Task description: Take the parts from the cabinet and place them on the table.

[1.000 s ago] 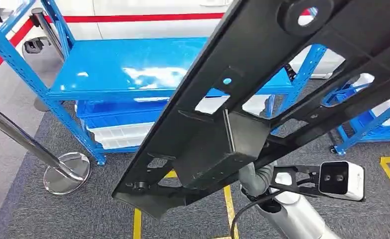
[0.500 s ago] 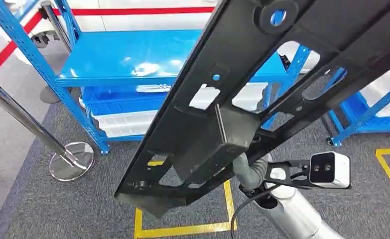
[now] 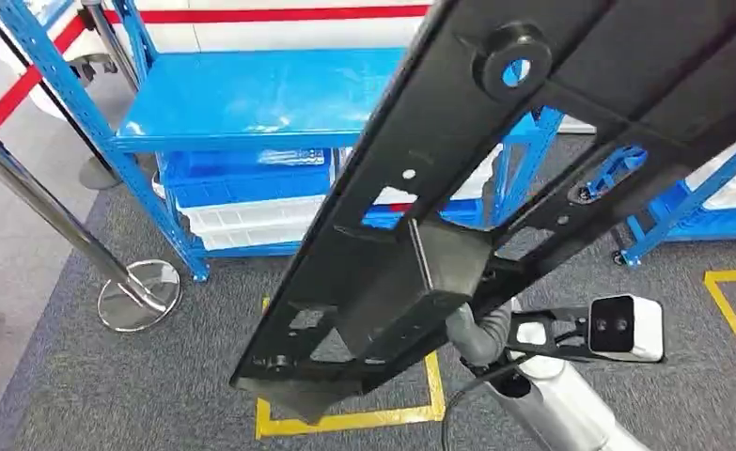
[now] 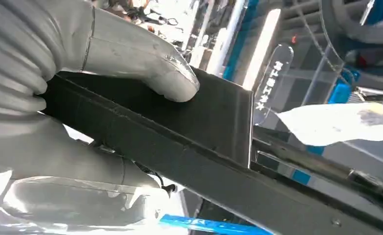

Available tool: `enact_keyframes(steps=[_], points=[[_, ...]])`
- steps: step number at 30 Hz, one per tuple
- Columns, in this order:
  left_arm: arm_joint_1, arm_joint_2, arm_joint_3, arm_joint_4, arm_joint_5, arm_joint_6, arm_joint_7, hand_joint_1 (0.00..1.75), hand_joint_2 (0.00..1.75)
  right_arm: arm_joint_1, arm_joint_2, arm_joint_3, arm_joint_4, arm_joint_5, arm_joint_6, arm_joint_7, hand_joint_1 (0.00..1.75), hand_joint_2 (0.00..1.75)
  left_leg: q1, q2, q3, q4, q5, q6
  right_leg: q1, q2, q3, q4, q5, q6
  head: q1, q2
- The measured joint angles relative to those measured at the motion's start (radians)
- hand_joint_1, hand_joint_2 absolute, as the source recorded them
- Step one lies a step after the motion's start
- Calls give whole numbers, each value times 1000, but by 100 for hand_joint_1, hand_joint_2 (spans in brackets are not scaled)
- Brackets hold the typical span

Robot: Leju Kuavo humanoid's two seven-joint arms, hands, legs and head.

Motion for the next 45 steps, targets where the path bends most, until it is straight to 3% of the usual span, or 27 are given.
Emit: enact_keyframes(steps=[2,3,6,7,8,9,11,12,16,18,21,22,23,24,26,27,28,32,34,35,37,38,40,41,42,43,45], points=[[1,-3,2,0,0,0,0,0,175,32,2,-33,0,35,60,0,171,175,3,-1,-6,7,-6,-12,-10,-3,1,-14,13,-18,0,0],[2,-4,2,0,0,0,-2,0,175,42,5,-52,-1,50,85,0,171,175,4,-2,-15,31,-30,-16,-9,-4,-1,-14,15,-22,0,0],[3,-5,3,0,-3,-2,-3,0,175,77,15,-92,-3,81,103,-1,171,175,8,-2,-114,261,-150,-28,-6,-5,-12,-13,20,-29,0,0],[5,-5,3,0,-4,-3,-3,0,175,95,17,-103,-3,88,107,-1,171,175,8,-2,-138,320,-165,-30,-5,-6,-15,-12,21,-29,0,0],[8,-6,3,0,-4,-4,-3,0,175,104,18,-107,-3,91,110,-1,171,175,8,-2,-136,323,-158,-30,-5,-6,-17,-10,22,-29,0,0],[10,-6,3,0,-4,-5,-3,0,175,107,19,-114,-4,95,112,-1,171,175,8,-2,-115,285,-130,-28,-5,-5,-19,-7,22,-28,0,0],[8,-6,3,0,-4,-5,-3,0,175,111,24,-124,-8,96,114,-1,171,175,8,-2,-22,112,-44,-19,-3,-3,-20,-3,22,-27,0,0],[7,-6,3,0,-4,-5,-3,0,175,116,26,-130,-12,96,114,-1,171,175,7,-3,22,26,-23,-10,-3,-3,-19,-2,23,-24,0,0],[7,-5,3,0,-6,-12,-3,0,175,128,32,-145,-18,122,122,-2,171,175,-5,-1,23,3,-28,7,-2,1,-29,-4,34,1,0,0],[5,-4,3,0,-10,-29,-3,0,175,129,35,-156,-37,162,129,-1,171,175,6,8,28,-17,-10,19,-2,4,-38,14,17,12,0,0],[2,2,3,0,-15,-55,7,0,175,121,37,-156,-68,184,54,-2,171,175,7,21,18,-15,-7,26,-7,3,-135,226,-103,20,0,0],[3,2,3,0,-19,-61,14,0,175,121,37,-154,-77,194,25,-2,171,175,6,27,15,-13,-7,26,-8,3,-163,286,-121,23,0,0],[2,2,3,0,-25,-65,19,0,175,121,37,-147,-85,205,3,-2,171,175,6,33,14,-11,-7,26,-11,3,-169,301,-113,25,0,0],[2,2,2,0,-29,-68,24,0,175,120,37,-142,-91,214,-12,-2,171,175,7,39,14,-10,-8,25,-13,1,-150,267,-83,26,0,0],[-1,2,-3,0,-44,-75,36,0,175,109,39,-122,-95,233,-46,-2,171,175,9,53,15,-4,-12,18,-16,-20,-62,99,-1,26,0,0],[-3,2,-5,0,-49,-77,43,0,175,103,44,-111,-97,242,-61,-2,171,175,5,57,15,3,-17,10,-15,-66,-24,25,13,23,0,0],[-4,7,-5,0,-56,-77,52,0,175,99,49,-102,-98,251,-71,-1,171,175,-2,61,13,10,-23,2,-5,-81,-23,18,4,12,0,0],[-9,8,-8,0,-68,-68,84,0,175,99,65,-77,-116,273,-98,-1,171,175,1,97,19,8,-26,-20,-5,-30,-33,14,13,-16,0,0],[-11,10,-10,0,-72,-63,93,0,175,99,74,-74,-121,273,-108,-2,171,175,9,33,-3,65,-77,-31,-10,-12,-35,13,19,-29,0,0],[-10,12,-11,0,-74,-62,96,0,175,99,80,-72,-121,273,-109,-2,171,175,9,14,-35,140,-121,-34,-9,-2,-37,13,21,-32,0,0],[-8,17,-11,0,-75,-59,100,0,175,102,82,-68,-121,273,-110,-2,171,175,9,1,-107,298,-185,-37,-4,24,-42,13,24,-37,0,0],[-7,17,-12,0,-75,-58,101,0,175,104,82,-67,-121,273,-111,-1,171,175,9,1,-123,330,-183,-34,-2,38,-43,13,25,-38,0,0],[-8,17,-13,0,-76,-58,101,0,175,105,82,-66,-121,273,-111,-1,171,175,8,-3,-83,242,-117,-23,3,63,-41,14,26,-38,0,0],[-9,17,-14,0,-76,-58,101,0,175,105,83,-65,-121,273,-111,-1,171,175,6,-18,-34,140,-63,-12,6,78,-38,14,26,-37,0,0],[-9,19,-14,0,-76,-57,101,0,175,105,85,-65,-123,273,-112,-1,171,175,4,-53,7,51,-25,0,6,88,-38,14,27,-37,0,0],[-10,26,-15,0,-76,-57,101,0,175,104,87,-65,-123,273,-112,-1,171,175,9,-108,18,23,-42,14,3,95,-42,14,30,-32,0,0],[-9,27,-16,0,-76,-56,101,0,175,104,90,-64,-123,273,-113,-1,171,175,-1,-93,20,10,-34,15,-9,120,-54,14,38,-17,0,0]])
